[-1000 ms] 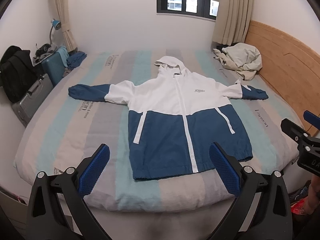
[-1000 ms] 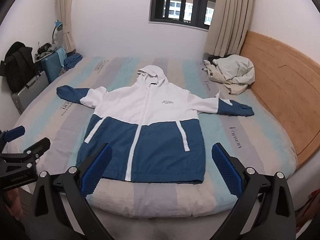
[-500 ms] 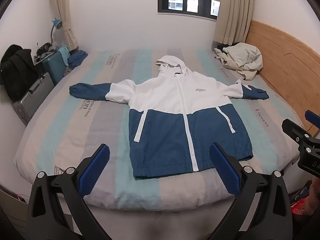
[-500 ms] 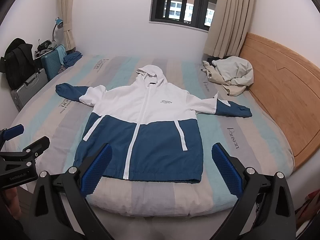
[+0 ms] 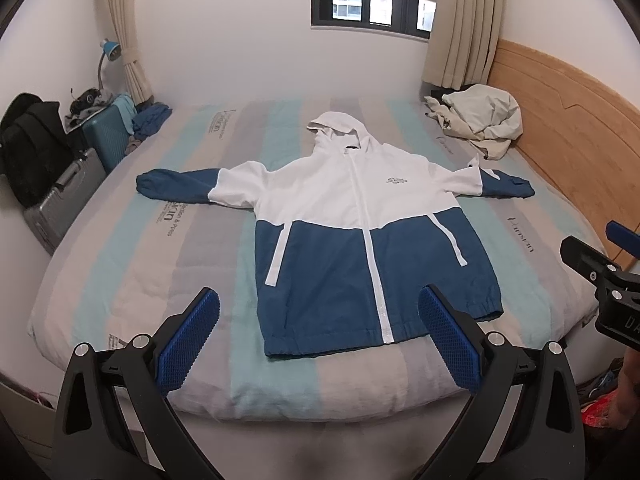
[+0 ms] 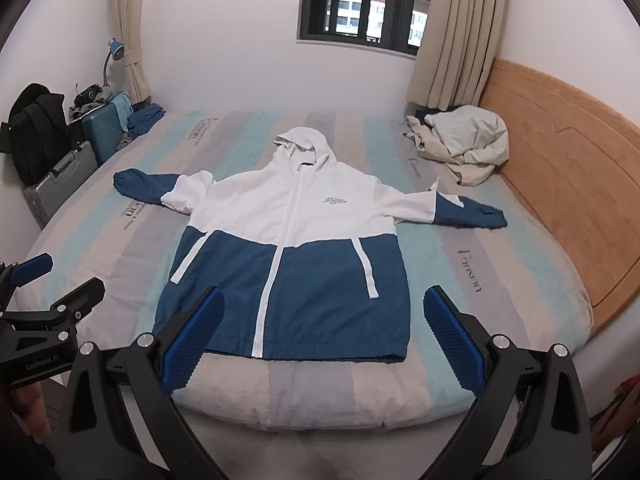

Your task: Fold large clothes

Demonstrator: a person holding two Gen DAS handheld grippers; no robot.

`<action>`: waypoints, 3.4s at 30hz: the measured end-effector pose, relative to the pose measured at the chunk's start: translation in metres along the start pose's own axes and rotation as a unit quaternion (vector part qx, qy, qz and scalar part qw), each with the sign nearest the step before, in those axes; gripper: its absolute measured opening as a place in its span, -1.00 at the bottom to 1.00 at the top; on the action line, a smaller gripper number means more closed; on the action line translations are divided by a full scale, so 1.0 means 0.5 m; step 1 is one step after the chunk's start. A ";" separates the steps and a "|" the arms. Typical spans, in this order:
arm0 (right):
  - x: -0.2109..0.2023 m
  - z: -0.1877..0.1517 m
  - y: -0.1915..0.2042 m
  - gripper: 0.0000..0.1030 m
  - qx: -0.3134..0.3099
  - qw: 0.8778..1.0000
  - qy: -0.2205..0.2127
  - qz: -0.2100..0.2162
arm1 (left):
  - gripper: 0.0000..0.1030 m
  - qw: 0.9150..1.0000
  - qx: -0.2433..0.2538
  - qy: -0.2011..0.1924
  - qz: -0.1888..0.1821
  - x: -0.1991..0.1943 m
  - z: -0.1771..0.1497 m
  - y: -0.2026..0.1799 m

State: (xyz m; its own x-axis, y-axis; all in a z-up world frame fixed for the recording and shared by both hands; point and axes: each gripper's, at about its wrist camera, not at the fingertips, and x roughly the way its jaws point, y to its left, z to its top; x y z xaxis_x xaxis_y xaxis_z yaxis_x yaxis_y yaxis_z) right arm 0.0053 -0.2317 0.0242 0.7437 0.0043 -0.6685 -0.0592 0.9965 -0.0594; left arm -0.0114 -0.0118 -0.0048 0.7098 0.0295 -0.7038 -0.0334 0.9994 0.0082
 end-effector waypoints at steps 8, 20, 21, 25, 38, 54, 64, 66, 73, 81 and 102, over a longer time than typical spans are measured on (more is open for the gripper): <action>0.005 0.000 -0.001 0.86 -0.003 1.000 0.006 -0.004 | 0.89 1.000 -0.005 0.000 -0.003 -0.001 0.003 0.002; 0.002 0.011 0.010 0.86 -0.010 1.000 0.009 -0.019 | 0.89 0.999 -0.022 0.010 -0.022 -0.007 0.017 0.015; 0.001 0.015 0.011 0.86 -0.009 1.000 0.011 -0.020 | 0.89 0.999 -0.022 0.010 -0.022 -0.008 0.020 0.016; -0.005 0.027 0.019 0.86 -0.006 0.999 0.017 -0.029 | 0.89 0.999 -0.017 0.016 -0.032 -0.011 0.032 0.026; -0.028 0.102 0.105 0.86 0.014 0.996 0.034 -0.083 | 0.86 0.995 0.043 0.050 -0.068 0.016 0.109 0.121; 0.231 0.274 -0.038 0.86 0.003 0.997 0.059 -0.056 | 0.87 0.997 0.000 0.062 -0.048 0.224 0.286 0.069; 0.400 0.385 -0.117 0.86 -0.009 0.995 0.088 -0.044 | 0.87 0.996 -0.018 0.092 -0.008 0.364 0.384 0.066; 0.434 0.404 -0.119 0.86 -0.009 0.994 0.096 -0.046 | 0.87 0.995 -0.024 0.097 -0.008 0.389 0.399 0.078; 0.552 0.458 -0.125 0.86 0.020 0.991 0.120 -0.061 | 0.87 0.994 -0.013 0.110 -0.022 0.534 0.485 0.112; 0.690 0.465 -0.173 0.86 0.071 0.978 0.161 -0.112 | 0.87 0.989 0.001 0.139 -0.043 0.712 0.512 0.135; 1.053 0.302 -0.856 0.86 0.244 0.921 0.267 -0.144 | 0.87 0.975 0.004 0.219 -0.041 1.166 0.502 -0.120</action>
State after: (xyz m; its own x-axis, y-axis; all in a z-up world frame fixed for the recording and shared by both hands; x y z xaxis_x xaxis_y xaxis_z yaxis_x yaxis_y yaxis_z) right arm 0.5228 -0.6434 -0.1906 0.2410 -0.1794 -0.9538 0.4925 0.8695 -0.0391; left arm 0.5812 -0.0501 -0.2375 0.3420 -0.0586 -0.9379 0.0167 0.9983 -0.0563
